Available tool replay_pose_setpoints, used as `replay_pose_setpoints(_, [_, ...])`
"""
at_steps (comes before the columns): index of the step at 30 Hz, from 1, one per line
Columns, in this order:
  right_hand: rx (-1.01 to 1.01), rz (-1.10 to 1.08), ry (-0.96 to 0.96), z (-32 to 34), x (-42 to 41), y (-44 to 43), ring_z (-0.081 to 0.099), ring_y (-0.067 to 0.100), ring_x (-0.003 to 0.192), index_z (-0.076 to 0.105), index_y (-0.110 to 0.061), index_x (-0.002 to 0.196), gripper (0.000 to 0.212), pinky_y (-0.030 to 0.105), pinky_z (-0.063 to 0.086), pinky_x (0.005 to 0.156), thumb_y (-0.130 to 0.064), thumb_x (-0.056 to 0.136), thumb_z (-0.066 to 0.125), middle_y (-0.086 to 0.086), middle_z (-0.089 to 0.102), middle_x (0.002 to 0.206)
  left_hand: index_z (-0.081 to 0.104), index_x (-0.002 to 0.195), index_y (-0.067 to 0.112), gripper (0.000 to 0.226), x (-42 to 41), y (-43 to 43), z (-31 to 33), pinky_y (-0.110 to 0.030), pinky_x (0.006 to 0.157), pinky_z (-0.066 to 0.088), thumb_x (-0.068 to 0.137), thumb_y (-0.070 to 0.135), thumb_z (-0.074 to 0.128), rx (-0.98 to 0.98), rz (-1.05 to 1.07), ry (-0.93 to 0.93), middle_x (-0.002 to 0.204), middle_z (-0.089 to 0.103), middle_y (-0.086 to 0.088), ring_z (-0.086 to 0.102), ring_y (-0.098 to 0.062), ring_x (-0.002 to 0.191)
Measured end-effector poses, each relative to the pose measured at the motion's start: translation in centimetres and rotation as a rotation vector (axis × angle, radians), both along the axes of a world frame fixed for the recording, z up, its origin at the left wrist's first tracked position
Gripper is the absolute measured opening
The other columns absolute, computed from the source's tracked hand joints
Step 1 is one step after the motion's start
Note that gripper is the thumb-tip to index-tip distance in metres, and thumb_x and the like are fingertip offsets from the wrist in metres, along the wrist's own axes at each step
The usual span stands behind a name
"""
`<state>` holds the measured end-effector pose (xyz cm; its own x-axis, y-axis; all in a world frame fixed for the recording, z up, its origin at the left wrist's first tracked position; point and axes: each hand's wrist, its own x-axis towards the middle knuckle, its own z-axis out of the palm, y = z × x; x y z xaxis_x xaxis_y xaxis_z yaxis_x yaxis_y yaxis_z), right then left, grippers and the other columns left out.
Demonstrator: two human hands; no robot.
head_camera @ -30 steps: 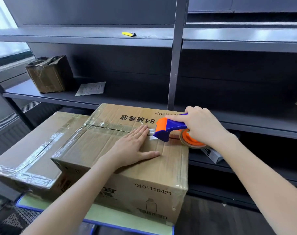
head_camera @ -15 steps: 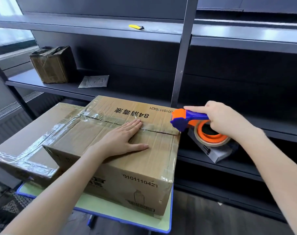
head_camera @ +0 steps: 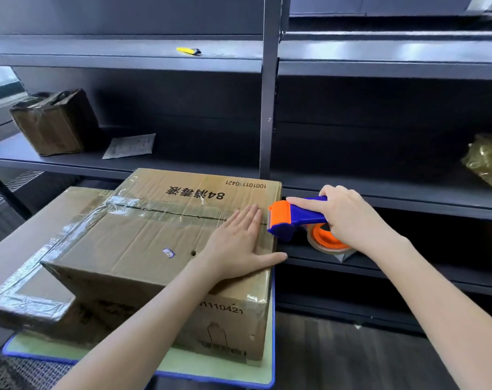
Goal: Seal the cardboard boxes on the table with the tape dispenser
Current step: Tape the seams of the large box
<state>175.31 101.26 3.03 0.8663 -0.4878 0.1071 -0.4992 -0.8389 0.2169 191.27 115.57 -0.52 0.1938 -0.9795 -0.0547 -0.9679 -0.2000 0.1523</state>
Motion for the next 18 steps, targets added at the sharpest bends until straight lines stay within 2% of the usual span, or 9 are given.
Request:
replay_pose_setpoints(4, [0.014,0.021,0.007,0.3,-0.2,-0.2,0.039,0.017,0.101,-0.002,-0.048,0.145,0.076,0.026,0.034,0.085,-0.019,0.094,0.047,0.006,0.041,0.122,-0.005,0.151,0.012,0.093,0.5,0.2,-0.9,-0.022,0.112,-0.009,0.087,0.068,0.032,-0.031,0.002,-0.037,0.158,-0.009,-0.002,-0.010,-0.009,0.144])
replay_pose_setpoints(8, [0.032,0.036,-0.019,0.4,-0.9,-0.4,0.030,0.013,0.090,-0.005,-0.051,0.142,0.079,0.026,0.033,0.083,-0.014,0.094,0.045,0.004,0.041,0.118,-0.005,0.151,0.013,0.094,0.7,0.2,-0.7,-0.020,0.110,-0.010,0.086,0.070,0.032,-0.021,-0.027,-0.041,0.158,-0.008,-0.001,-0.009,-0.009,0.144])
replay_pose_setpoints(12, [0.045,-0.017,-0.048,0.6,-3.9,-1.7,0.032,0.014,0.088,-0.015,-0.056,0.127,0.085,0.025,0.031,0.081,-0.006,0.091,0.042,0.002,0.043,0.115,-0.004,0.151,0.014,0.097,0.9,0.0,-0.5,-0.019,0.109,-0.009,0.082,0.074,0.029,0.006,-0.029,-0.024,0.158,-0.007,0.000,-0.008,-0.009,0.144])
replay_pose_setpoints(15, [0.037,-0.032,-0.018,-0.1,-4.8,-1.3,0.038,0.017,0.093,-0.007,-0.054,0.137,0.080,0.027,0.035,0.085,-0.010,0.092,0.042,0.003,0.043,0.115,-0.006,0.151,0.016,0.109,1.1,-0.1,-0.7,-0.020,0.109,-0.010,0.062,0.080,0.009,-0.003,-0.042,-0.044,0.158,-0.008,0.000,-0.009,-0.010,0.144])
replay_pose_setpoints(18, [0.088,-0.055,-0.020,-1.3,-4.7,-1.3,0.032,0.015,0.087,0.002,-0.052,0.141,0.078,0.027,0.035,0.083,-0.012,0.092,0.047,0.004,0.044,0.114,-0.005,0.150,0.025,0.105,1.0,0.3,-0.9,-0.020,0.110,-0.010,0.060,0.078,0.007,-0.023,-0.045,-0.036,0.158,-0.007,0.001,-0.009,-0.009,0.144])
